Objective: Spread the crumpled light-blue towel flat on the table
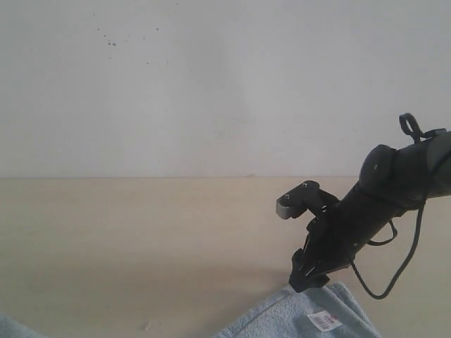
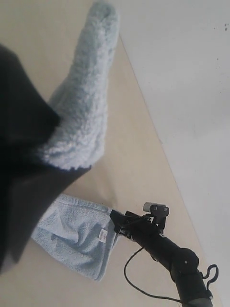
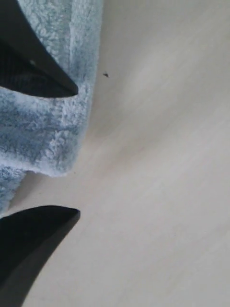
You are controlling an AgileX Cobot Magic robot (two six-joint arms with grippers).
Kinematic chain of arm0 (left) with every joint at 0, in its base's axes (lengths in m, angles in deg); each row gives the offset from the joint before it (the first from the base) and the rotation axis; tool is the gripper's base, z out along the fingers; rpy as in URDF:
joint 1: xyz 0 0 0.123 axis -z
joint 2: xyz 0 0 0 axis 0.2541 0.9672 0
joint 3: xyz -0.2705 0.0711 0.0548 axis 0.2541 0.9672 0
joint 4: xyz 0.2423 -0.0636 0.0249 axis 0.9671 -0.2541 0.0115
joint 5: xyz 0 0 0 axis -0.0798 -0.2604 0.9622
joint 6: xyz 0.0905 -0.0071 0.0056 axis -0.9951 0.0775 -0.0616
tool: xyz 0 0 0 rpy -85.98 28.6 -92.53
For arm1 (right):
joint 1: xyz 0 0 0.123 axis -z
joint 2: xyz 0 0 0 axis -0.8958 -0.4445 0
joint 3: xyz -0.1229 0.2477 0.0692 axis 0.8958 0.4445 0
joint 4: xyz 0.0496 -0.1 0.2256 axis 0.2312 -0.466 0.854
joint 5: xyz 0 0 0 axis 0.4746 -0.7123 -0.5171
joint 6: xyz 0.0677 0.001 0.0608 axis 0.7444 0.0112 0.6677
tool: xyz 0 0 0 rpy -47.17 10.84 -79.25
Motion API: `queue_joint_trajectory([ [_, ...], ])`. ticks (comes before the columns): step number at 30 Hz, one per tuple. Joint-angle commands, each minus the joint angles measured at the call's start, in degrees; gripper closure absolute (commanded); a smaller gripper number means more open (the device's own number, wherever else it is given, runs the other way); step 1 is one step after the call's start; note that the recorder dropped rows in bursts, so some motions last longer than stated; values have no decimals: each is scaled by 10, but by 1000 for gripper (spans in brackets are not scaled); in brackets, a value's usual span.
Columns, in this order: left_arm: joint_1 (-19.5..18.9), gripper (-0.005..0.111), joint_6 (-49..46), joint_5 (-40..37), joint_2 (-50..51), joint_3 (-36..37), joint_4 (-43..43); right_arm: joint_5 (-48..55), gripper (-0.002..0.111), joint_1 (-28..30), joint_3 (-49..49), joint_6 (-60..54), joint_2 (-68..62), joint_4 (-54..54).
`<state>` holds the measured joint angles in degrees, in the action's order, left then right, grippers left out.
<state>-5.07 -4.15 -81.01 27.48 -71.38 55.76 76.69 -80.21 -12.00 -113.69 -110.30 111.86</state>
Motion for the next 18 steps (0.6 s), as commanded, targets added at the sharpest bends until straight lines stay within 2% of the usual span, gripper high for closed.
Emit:
queue_joint_trajectory([
  [1,4,102,-2,4,-4,15,-1,-2,50,-1,-4,2,1,1],
  [6,4,102,-2,4,-4,30,-1,9,63,-1,-4,0,1,1],
  [18,4,102,-2,4,-4,30,-1,25,63,-1,-2,0,-1,1],
])
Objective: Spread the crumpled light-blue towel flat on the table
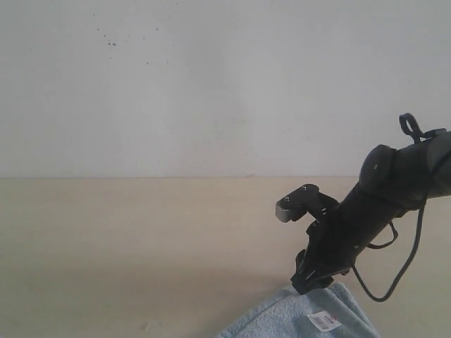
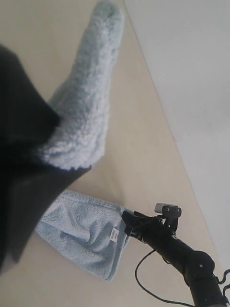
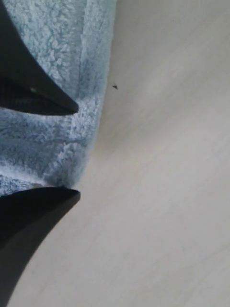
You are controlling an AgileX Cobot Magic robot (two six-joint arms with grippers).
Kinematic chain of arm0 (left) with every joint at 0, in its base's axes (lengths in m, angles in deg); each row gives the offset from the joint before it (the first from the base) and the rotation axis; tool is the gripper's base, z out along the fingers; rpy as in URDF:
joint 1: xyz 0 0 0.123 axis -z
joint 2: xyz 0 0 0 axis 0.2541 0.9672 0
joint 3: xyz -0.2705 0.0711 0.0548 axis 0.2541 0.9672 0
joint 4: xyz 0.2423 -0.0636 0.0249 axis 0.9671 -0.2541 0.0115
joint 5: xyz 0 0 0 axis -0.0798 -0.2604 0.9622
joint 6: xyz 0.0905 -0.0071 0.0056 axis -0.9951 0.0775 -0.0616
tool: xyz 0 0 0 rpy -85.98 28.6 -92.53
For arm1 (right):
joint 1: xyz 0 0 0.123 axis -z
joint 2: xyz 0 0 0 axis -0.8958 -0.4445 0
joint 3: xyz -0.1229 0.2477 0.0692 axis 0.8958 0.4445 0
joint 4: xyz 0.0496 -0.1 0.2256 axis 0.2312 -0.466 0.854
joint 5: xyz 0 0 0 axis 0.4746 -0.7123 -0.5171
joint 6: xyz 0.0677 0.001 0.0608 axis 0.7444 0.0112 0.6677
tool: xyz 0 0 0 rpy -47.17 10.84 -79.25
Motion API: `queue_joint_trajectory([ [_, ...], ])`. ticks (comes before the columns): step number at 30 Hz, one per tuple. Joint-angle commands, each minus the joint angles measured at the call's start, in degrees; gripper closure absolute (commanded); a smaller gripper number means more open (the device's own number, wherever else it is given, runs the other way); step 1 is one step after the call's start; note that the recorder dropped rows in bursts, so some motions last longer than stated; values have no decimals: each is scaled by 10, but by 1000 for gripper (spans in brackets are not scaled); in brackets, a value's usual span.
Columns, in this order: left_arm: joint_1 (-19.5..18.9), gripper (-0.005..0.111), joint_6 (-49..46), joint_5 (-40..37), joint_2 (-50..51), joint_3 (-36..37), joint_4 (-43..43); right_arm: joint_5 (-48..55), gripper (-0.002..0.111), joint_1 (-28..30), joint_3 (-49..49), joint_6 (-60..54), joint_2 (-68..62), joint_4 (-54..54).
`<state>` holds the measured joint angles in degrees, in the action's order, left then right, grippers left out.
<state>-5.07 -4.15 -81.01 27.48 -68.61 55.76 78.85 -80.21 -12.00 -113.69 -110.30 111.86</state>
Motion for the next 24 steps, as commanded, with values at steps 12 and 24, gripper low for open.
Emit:
queue_joint_trajectory([
  [12,4,102,-2,4,-4,2,-1,-8,89,-1,-2,-3,-14,1],
  [24,4,102,-6,4,-4,2,15,-35,93,1,-1,95,169,-95],
])
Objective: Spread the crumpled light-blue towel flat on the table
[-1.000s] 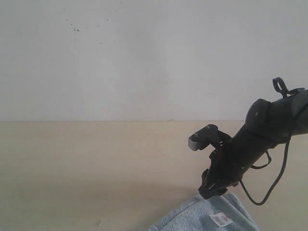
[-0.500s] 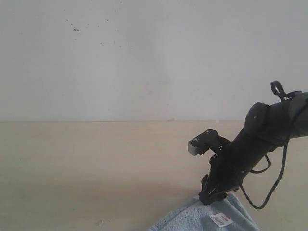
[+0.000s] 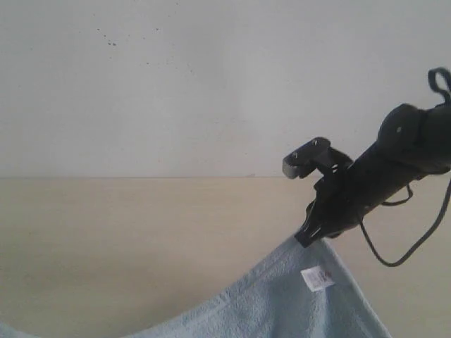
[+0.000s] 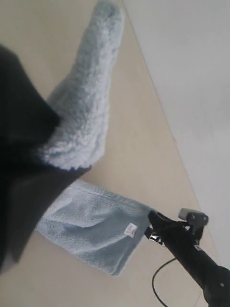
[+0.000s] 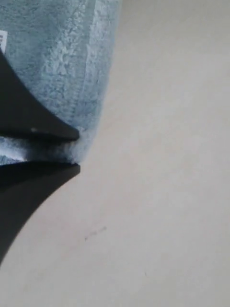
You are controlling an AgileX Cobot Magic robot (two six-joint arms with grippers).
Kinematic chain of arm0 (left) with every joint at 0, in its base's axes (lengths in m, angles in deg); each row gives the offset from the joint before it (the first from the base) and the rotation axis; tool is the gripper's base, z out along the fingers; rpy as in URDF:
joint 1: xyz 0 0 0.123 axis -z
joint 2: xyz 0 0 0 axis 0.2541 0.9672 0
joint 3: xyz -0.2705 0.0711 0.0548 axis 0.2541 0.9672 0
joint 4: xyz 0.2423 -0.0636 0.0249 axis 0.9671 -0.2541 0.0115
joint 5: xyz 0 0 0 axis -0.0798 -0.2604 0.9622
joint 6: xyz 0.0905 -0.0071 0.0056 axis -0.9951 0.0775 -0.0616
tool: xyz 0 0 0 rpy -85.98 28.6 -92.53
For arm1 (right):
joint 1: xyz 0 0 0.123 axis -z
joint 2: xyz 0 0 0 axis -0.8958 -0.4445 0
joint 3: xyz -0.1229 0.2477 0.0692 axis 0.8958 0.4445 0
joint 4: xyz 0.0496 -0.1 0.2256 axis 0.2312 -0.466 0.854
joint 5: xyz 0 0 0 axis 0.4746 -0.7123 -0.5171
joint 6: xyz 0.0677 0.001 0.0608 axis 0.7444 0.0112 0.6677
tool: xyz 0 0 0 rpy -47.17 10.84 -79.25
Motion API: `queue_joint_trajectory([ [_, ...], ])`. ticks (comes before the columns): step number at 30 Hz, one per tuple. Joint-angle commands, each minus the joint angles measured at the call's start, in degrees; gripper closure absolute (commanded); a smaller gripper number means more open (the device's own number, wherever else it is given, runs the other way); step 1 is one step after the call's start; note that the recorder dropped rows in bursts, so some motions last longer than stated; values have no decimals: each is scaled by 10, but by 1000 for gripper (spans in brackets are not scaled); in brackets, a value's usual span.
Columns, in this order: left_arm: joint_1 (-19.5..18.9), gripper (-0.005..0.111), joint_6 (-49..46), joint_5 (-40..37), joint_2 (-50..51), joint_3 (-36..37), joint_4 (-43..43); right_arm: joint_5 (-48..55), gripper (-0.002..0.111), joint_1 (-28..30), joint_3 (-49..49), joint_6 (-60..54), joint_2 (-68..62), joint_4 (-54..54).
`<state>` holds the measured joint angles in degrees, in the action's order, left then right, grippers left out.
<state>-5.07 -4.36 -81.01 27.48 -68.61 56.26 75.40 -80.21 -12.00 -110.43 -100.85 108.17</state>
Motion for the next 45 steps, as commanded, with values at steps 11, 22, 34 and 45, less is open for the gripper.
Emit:
queue_joint_trajectory([
  [11,6,102,86,4,-96,2,180,111,93,1,-1,375,316,-376],
  [22,29,102,105,4,-138,16,171,140,93,0,36,189,318,-116],
  [34,29,102,103,4,-123,78,171,47,52,-6,26,7,89,54],
  [45,29,102,103,55,-44,83,171,47,61,-93,-149,-37,-110,65],
])
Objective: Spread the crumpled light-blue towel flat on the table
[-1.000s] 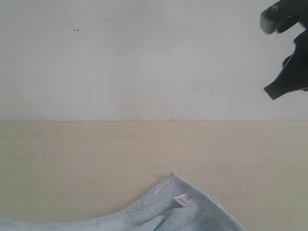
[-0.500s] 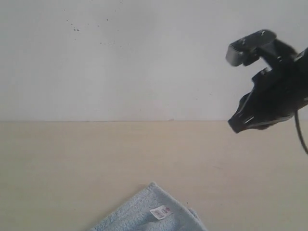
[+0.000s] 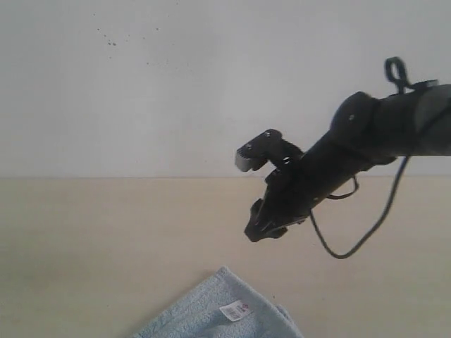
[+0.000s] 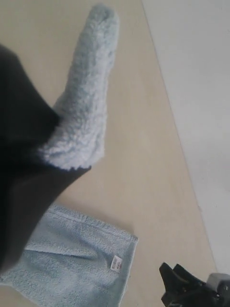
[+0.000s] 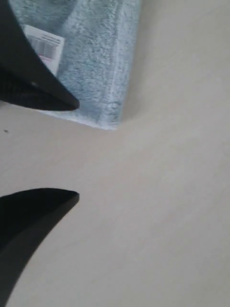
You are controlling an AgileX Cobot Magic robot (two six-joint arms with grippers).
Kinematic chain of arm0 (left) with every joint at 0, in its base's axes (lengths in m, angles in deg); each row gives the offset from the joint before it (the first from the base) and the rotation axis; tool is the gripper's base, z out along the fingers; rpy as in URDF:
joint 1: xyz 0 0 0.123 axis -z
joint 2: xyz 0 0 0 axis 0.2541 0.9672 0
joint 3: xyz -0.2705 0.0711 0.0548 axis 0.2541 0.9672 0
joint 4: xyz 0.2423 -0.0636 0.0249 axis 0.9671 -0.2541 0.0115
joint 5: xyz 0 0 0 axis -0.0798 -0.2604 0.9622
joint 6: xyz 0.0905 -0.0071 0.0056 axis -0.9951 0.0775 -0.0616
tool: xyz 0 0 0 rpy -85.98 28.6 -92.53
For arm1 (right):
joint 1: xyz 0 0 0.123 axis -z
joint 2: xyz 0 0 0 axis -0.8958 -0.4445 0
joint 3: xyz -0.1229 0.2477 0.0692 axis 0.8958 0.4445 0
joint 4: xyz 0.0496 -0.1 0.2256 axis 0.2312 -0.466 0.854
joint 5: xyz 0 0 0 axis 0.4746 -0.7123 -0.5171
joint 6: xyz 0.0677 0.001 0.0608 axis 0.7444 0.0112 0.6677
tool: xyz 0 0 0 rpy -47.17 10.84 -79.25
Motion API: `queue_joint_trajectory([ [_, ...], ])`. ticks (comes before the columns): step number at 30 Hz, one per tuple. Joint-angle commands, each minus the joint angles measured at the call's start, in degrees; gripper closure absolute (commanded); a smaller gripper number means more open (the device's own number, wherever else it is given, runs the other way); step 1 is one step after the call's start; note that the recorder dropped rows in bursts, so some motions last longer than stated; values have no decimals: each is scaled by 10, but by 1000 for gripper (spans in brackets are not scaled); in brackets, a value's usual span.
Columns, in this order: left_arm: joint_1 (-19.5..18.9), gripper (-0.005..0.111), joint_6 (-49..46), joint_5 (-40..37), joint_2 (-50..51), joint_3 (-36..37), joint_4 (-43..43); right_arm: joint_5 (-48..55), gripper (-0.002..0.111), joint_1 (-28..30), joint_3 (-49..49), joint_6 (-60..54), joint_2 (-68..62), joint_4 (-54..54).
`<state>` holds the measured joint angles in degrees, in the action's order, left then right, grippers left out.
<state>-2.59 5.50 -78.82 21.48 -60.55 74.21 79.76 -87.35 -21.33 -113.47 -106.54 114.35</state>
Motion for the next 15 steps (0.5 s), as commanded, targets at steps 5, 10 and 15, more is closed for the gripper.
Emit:
queue_joint_trajectory([
  [5,5,102,4,52,16,2,-8,6,61,-34,-90,-6,-103,2],
  [10,5,102,3,53,16,2,-8,12,51,-34,-97,0,-124,2],
  [15,5,102,3,57,16,2,-8,12,49,-38,-97,3,-135,3],
])
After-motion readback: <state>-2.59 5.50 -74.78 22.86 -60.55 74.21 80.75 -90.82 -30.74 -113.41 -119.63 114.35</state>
